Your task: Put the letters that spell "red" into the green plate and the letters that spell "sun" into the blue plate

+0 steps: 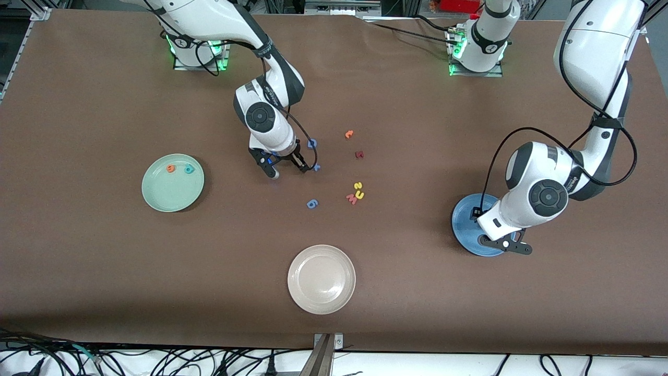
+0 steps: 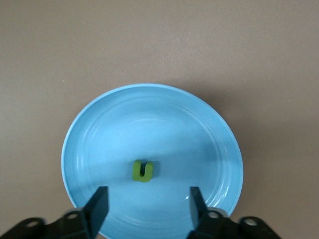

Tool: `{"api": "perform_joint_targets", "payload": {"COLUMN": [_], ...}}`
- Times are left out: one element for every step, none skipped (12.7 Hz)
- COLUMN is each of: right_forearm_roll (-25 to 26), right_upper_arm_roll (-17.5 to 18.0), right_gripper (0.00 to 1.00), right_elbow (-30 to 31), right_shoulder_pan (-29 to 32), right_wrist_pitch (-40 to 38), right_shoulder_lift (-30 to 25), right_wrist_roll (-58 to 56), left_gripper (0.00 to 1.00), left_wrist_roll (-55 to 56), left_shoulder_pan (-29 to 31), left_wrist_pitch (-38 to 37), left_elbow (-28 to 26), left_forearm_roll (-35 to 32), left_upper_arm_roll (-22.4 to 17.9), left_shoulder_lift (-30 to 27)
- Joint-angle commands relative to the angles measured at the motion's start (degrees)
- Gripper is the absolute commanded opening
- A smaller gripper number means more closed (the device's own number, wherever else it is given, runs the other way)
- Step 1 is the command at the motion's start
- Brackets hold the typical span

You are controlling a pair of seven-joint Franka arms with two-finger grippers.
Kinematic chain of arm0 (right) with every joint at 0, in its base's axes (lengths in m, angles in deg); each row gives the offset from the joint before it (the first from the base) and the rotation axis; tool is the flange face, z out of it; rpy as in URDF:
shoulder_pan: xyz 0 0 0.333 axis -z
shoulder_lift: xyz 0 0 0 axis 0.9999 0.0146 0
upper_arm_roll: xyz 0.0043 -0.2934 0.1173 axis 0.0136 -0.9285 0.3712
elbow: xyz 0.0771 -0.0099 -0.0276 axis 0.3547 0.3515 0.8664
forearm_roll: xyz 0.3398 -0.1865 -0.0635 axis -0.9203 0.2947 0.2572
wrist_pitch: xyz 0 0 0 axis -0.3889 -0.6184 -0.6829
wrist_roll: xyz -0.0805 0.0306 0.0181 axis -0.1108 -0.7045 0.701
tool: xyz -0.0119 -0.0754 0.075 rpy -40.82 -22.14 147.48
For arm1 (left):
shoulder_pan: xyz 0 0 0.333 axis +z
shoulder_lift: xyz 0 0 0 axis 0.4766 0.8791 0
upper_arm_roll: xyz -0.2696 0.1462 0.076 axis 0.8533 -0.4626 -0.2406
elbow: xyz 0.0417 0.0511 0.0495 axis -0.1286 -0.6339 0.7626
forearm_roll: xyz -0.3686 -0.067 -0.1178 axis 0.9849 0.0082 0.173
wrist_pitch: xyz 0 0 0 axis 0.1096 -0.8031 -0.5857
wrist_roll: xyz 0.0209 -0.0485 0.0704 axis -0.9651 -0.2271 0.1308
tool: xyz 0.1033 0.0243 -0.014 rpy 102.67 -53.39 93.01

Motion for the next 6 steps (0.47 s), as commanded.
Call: {"api": "perform_joint_targets", "payload": {"right_forearm_roll": [-0.34,-0.34,-0.34,-0.34,-0.34,-0.34], "right_upper_arm_roll": [-0.45,-0.45,-0.45,-0.45,-0.45,-0.45], "right_gripper": [0.64,0.64,0.61,0.57,0.52,0.43], "right_elbow": [-0.21,-0.12,-0.12,-0.03,0.49,0.93], "right_shoulder_pan": [-0.82,-0.82,-0.82,-0.9,-1.34,-1.78], "right_wrist_pitch": [0.87,0.96,1.04,1.65,2.88,4.28], "right_shoulder_lift": [0.31,0.57,0.66,1.1,1.19,1.45], "right_wrist_roll": [0.79,0.79,0.88,0.88,0.8,0.79], "left_gripper": [1.0,1.0,1.0,1.0,1.0,1.0], "left_wrist_roll": [-0.04,2.4,6.87,12.31,17.32,22.16], "left_shoulder_pan": [-0.22,-1.19,-1.63,-2.68,-4.69,-8.19], "left_wrist_pitch": [-0.95,-1.74,-1.92,-1.92,-1.92,-1.92], "left_elbow": [0.93,0.67,0.67,0.32,0.31,0.31], "left_forearm_roll": [0.08,1.39,1.67,1.67,1.58,1.67], "left_upper_arm_roll": [1.54,3.98,6.44,8.64,9.62,9.63], "left_shoulder_lift": [-0.23,-0.59,-0.68,-0.59,-0.42,-0.07]}}
